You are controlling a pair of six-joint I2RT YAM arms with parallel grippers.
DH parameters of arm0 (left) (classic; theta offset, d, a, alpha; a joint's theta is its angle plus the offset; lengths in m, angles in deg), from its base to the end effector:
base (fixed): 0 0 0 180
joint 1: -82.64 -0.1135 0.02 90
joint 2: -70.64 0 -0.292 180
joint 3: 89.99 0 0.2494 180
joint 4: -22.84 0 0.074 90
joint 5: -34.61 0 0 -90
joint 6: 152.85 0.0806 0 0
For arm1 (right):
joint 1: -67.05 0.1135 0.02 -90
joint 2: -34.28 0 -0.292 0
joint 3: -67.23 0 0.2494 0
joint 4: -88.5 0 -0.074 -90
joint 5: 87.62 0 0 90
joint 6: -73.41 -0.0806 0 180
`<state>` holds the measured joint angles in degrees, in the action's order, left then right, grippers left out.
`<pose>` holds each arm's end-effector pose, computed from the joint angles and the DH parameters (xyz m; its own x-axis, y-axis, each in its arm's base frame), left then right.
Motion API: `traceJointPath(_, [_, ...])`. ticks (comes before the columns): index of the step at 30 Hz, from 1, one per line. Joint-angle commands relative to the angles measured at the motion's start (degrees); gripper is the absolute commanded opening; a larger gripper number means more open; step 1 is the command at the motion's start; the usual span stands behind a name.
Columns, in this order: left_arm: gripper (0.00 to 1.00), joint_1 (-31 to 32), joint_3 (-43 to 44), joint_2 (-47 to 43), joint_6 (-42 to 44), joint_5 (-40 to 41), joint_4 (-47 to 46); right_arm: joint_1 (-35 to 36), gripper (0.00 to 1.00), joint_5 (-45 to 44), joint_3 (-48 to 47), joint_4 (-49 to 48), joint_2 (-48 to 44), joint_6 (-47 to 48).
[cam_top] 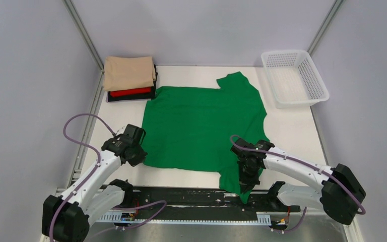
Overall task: Fold and stack the t-shirts
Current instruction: Grab the side of the flattened tshirt closest away from the robot with both arms, then fold the flattened tshirt in 1/3 of the way
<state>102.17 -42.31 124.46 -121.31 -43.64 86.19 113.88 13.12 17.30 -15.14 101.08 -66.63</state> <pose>0.1461 -0.0344 0.1793 -0.6834 -0.6430 -0.3458 -0.6163 0.7620 -0.1988 0.0814 0.1087 0.1566 -0.9824 0.0534 0.1788 0.0680 0.9948 0.0763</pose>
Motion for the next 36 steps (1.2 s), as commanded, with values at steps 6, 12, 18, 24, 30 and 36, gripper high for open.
traceJointPath(6, [0.0,3.5,-1.8,-7.9,-4.9,-4.4,11.2,5.8,0.0,4.8,1.5,4.4,-7.6,-7.6])
traceJointPath(12, [0.0,3.5,-0.3,-9.5,-3.7,-5.4,5.1,2.2,0.0,-2.4,-3.3,0.9,-7.8,-5.0])
traceJointPath(18, [0.0,3.5,2.2,-3.0,-1.5,-5.9,-6.2,-6.7,0.0,-3.8,-6.9,-4.9,-7.5,2.4])
traceJointPath(24, [0.0,2.6,9.0,6.2,2.4,-2.8,-9.9,-16.7,0.0,-3.6,-10.9,-12.0,-3.9,11.4])
traceJointPath(30, [0.0,-1.4,12.0,11.3,5.0,-2.8,-15.9,-24.9,0.0,-2.2,-15.9,-15.9,0.3,16.7])
traceJointPath(36, [0.0,-5.3,15.0,14.5,6.8,-2.0,-18.2,-29.8,0.0,-1.9,-19.9,-18.4,3.5,19.7])
